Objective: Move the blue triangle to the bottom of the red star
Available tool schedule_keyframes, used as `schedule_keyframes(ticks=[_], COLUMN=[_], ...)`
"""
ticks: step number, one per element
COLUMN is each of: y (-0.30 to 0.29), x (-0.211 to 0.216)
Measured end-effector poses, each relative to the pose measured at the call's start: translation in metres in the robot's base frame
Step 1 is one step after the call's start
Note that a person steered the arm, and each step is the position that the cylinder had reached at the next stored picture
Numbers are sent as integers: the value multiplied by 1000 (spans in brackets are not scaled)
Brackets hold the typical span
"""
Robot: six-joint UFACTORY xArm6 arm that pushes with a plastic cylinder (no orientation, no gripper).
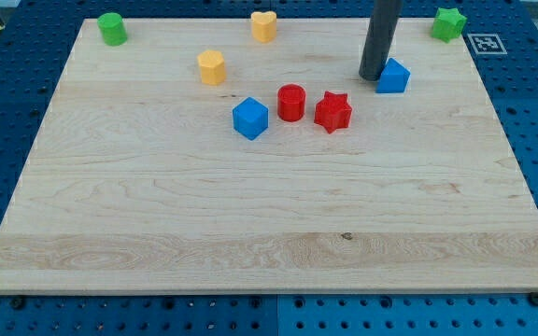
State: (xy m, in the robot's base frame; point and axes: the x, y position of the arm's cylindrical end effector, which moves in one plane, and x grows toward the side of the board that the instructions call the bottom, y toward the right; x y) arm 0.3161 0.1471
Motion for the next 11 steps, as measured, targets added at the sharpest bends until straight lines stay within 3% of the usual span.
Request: schedule_keyframes(ticks=[1,4,6,7,9,11], y=[33,55,111,110,26,40], x=[-7,79,96,121,124,97])
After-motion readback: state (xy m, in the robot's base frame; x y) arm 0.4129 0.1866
